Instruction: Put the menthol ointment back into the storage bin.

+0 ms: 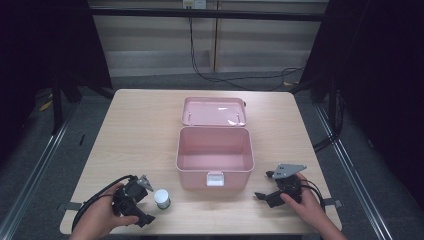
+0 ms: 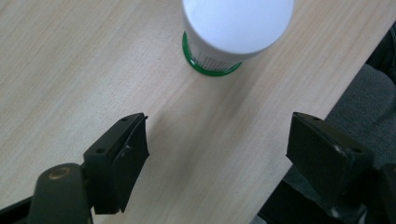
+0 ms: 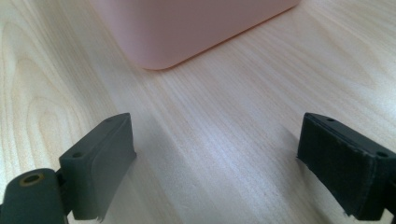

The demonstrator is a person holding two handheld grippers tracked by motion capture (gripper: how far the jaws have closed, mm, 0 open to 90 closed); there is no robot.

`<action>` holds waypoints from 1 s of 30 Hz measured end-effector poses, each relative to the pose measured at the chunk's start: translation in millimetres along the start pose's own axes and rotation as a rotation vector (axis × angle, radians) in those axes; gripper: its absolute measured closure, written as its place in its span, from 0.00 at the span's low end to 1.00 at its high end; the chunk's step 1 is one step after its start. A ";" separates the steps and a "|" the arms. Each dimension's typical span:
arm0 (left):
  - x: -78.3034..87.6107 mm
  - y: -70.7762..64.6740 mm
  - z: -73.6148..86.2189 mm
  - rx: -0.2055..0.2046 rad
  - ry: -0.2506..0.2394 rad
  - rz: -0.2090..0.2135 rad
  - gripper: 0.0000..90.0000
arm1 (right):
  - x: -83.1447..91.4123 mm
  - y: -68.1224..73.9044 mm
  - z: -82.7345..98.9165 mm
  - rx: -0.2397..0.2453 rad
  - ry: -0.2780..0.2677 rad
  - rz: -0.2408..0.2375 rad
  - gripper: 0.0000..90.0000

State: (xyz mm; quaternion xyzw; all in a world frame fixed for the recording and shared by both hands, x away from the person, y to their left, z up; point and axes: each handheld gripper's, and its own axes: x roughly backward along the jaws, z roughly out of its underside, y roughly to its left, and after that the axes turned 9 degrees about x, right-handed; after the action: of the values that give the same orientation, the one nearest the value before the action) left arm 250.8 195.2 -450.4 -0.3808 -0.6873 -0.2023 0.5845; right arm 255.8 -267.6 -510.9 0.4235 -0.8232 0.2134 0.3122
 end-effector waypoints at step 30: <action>-0.9 -12.0 -62.6 -0.065 0.149 0.003 0.39 | -0.1 0.1 0.0 -0.001 -0.001 0.000 0.12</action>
State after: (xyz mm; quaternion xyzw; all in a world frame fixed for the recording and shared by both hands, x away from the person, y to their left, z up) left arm 282.4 142.1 -434.5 -0.3843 -0.6343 -0.2513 0.6219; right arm 255.8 -267.4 -510.9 0.4235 -0.8234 0.2129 0.3121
